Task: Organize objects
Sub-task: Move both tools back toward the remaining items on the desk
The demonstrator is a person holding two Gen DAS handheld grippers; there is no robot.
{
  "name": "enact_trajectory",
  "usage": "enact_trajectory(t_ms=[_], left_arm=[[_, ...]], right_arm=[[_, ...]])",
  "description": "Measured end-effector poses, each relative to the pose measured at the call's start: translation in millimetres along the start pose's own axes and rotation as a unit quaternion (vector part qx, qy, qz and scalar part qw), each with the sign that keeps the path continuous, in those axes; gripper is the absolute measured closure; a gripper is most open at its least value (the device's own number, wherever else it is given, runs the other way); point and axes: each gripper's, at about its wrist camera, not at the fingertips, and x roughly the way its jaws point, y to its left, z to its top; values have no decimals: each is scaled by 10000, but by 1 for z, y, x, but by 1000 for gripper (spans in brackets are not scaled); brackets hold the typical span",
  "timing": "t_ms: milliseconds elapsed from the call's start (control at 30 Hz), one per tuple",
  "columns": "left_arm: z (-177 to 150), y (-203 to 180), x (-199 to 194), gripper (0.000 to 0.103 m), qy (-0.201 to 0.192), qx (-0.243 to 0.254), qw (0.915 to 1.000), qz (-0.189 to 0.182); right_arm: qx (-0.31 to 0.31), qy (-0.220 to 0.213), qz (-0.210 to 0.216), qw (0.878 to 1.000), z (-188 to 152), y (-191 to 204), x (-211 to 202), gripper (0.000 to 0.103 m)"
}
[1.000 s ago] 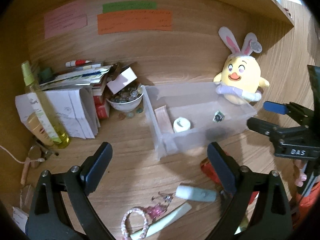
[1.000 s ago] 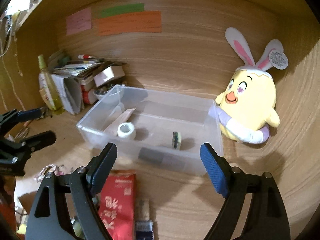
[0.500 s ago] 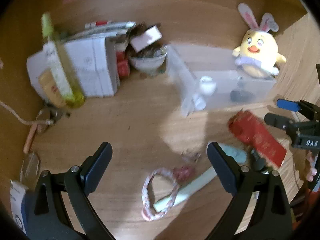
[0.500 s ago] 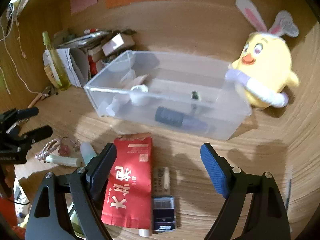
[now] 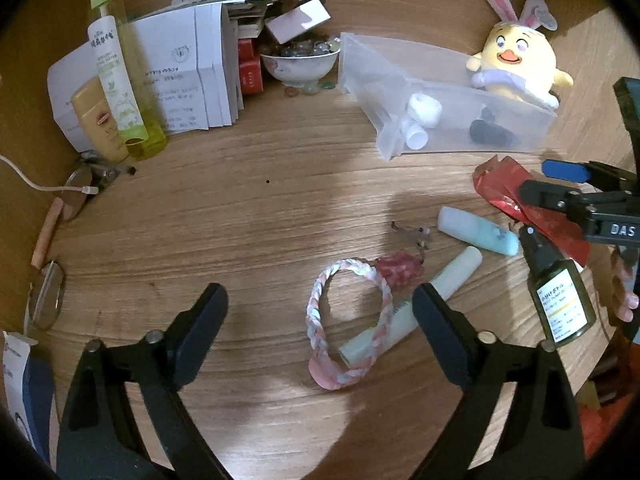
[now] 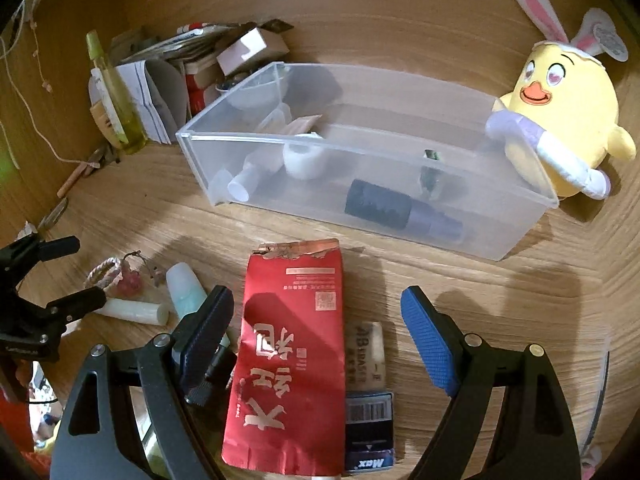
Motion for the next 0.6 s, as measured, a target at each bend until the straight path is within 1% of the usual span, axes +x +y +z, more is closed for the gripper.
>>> enact_trajectory(t_ms=[33, 67, 233, 267, 500, 533, 567, 600], left_arm=[[0, 1, 0, 19, 3, -1, 10000, -40], [1, 3, -1, 22, 23, -22, 9999, -97], [-1, 13, -2, 23, 38, -181, 9992, -355], [-2, 12, -1, 25, 50, -166, 9992, -349], [-1, 16, 2, 25, 71, -141, 9990, -428], [0, 17, 2, 26, 83, -137, 9990, -424], [0, 18, 2, 31, 86, -129, 9991, -401], [1, 18, 4, 34, 130, -94, 9994, -322]], right_arm=[[8, 8, -19, 10000, 0, 1, 1, 19], [21, 18, -22, 10000, 1, 1, 2, 19], [98, 23, -20, 9999, 2, 2, 4, 19], [85, 39, -52, 9999, 2, 2, 6, 19], [59, 151, -49, 9999, 3, 9, 13, 20], [48, 167, -20, 9998, 3, 10, 14, 21], [39, 179, 4, 9998, 3, 11, 15, 21], [35, 190, 15, 9998, 3, 12, 15, 21]])
